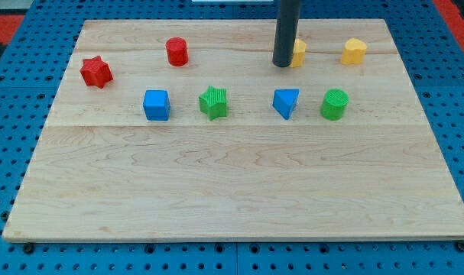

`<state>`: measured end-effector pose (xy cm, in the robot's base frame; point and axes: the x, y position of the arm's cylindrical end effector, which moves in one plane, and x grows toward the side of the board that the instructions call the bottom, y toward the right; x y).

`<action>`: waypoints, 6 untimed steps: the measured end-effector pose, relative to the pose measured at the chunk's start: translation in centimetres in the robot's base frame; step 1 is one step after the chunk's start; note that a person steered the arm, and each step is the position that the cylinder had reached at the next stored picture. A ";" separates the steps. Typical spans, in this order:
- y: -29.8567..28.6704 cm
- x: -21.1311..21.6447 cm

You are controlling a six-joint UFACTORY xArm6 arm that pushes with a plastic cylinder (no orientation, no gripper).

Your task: Move your arm closer to the red circle

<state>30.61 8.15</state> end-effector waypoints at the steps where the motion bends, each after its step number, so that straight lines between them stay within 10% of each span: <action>1: -2.9 0.1; 6: -16.7 -0.2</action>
